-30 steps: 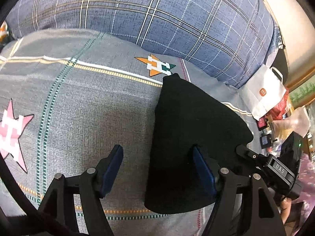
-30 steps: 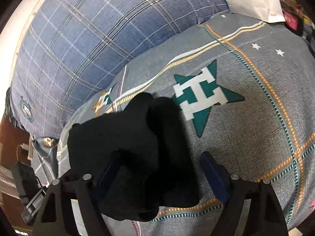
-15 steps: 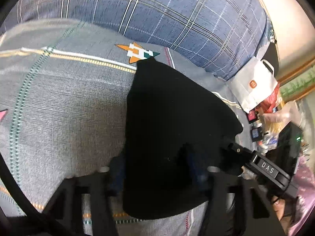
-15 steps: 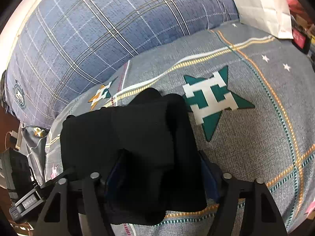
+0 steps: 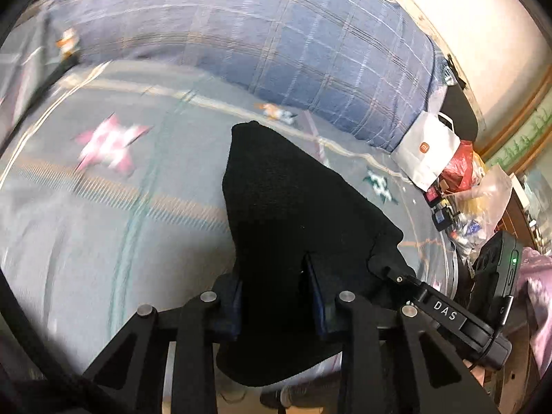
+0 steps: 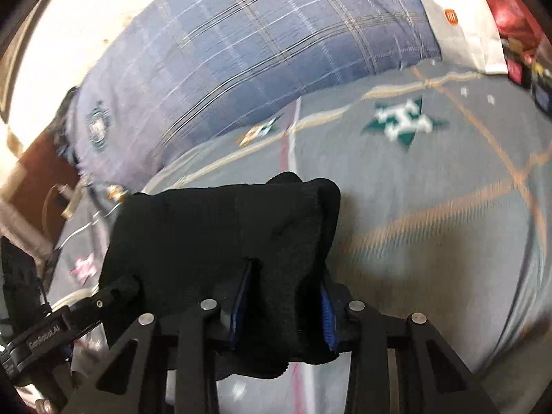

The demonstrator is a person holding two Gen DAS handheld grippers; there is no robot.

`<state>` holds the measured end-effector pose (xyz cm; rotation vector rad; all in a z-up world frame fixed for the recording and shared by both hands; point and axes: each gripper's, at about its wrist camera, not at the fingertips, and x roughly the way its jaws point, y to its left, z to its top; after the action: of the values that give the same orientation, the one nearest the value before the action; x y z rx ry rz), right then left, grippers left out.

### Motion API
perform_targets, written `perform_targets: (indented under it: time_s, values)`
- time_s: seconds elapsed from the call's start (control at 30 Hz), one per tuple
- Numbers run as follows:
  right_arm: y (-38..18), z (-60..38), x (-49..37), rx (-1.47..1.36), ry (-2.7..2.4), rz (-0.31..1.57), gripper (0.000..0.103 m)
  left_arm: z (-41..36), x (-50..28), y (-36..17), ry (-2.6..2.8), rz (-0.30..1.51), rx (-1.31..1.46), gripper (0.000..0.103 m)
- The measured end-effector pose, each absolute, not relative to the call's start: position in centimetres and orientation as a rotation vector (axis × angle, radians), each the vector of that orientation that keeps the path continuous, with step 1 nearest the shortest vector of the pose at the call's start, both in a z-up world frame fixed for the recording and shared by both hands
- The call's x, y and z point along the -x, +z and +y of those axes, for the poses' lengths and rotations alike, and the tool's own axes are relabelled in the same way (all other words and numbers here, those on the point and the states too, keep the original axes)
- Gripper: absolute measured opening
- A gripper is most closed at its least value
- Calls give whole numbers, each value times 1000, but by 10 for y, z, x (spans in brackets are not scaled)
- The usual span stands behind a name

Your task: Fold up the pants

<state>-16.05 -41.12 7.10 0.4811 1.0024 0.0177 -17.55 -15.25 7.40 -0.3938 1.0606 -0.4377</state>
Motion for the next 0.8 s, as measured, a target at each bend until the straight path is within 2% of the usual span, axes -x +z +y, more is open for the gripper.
perform_targets:
  time_s: [0.13, 0.37, 0.57, 0.73, 0.8]
  values:
    - [69, -383, 193, -438, 74, 1046, 34, -126, 203, 59, -384, 1088, 443, 32]
    - [97, -373, 196, -431, 111, 987, 33, -120, 194, 106, -384, 1017, 405, 32]
    - [131, -375, 171, -418, 114, 945, 33, -127, 153, 127, -375, 1000, 400, 32]
    - [117, -375, 146, -411, 88, 926, 33, -129, 127, 78, -389, 1024, 415, 34]
    - [85, -377, 137, -393, 68, 965, 33, -133, 116, 40, -331, 1152, 413, 38]
